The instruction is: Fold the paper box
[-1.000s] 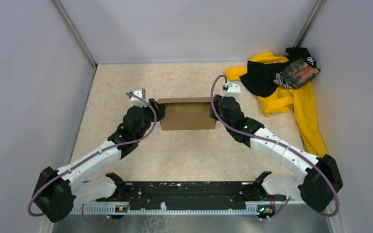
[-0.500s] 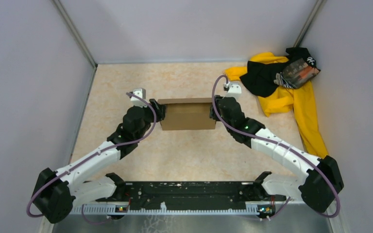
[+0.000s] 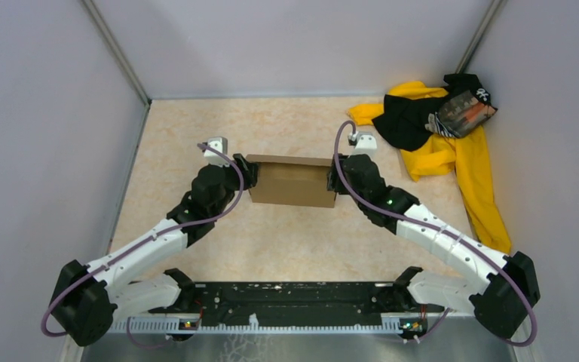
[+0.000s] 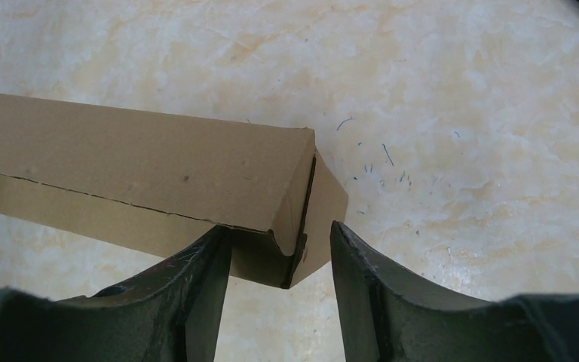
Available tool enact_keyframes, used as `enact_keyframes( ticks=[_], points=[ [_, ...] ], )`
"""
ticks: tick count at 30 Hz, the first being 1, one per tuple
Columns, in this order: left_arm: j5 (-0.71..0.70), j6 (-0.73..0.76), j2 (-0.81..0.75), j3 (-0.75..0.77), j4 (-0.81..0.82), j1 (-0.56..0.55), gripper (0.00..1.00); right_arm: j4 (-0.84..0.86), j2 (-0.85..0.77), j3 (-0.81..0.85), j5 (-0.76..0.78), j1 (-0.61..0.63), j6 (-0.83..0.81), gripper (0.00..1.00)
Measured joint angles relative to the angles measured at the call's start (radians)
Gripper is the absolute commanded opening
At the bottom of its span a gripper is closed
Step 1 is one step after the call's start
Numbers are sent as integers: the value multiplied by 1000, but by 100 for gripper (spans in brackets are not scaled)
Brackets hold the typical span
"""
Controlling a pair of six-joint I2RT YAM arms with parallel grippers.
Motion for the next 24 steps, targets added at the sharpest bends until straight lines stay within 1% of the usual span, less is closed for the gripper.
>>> enact_keyframes(
  ticks=[9,18,24],
  points=[
    [3,0,-2,4,-8,0,56,-8,-9,0,-13,0,-3,51],
    [5,0,-3,4,-11,-1,57,-31,-29,-2,-57,5,-6,53],
    [9,0,-2,4,-14,-1,56,-72,-62,-2,-70,6,-19,54]
  ],
)
